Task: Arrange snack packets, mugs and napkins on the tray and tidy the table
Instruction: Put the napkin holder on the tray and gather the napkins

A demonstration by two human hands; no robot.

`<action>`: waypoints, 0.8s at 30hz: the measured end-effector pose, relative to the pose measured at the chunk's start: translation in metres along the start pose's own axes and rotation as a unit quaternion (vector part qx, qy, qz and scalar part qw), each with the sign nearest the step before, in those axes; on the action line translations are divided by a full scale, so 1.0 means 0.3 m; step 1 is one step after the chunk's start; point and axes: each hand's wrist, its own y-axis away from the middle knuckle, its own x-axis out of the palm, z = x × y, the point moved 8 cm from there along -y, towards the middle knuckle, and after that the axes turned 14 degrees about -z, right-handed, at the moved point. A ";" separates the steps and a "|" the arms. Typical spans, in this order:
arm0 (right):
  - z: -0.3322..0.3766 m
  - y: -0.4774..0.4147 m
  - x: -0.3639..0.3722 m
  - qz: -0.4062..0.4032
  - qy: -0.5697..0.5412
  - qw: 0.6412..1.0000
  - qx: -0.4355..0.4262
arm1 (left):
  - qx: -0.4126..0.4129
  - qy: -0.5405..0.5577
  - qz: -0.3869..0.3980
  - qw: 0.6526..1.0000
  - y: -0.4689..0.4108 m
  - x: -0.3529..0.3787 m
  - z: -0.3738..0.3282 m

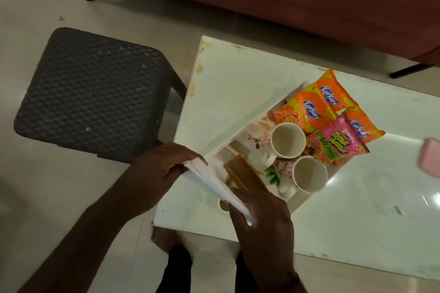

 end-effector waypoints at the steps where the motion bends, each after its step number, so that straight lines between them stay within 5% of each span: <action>1: -0.016 0.009 -0.036 -0.008 -0.002 1.000 0.011 | 0.007 0.000 0.007 1.000 -0.012 0.026 -0.027; 16: -0.268 0.113 -0.105 0.022 0.039 0.982 0.186 | 0.096 -0.038 -0.004 0.995 -0.142 0.284 -0.193; 24: -0.301 0.135 -0.048 0.036 0.059 0.976 0.208 | 0.115 -0.071 -0.034 0.990 -0.146 0.329 -0.151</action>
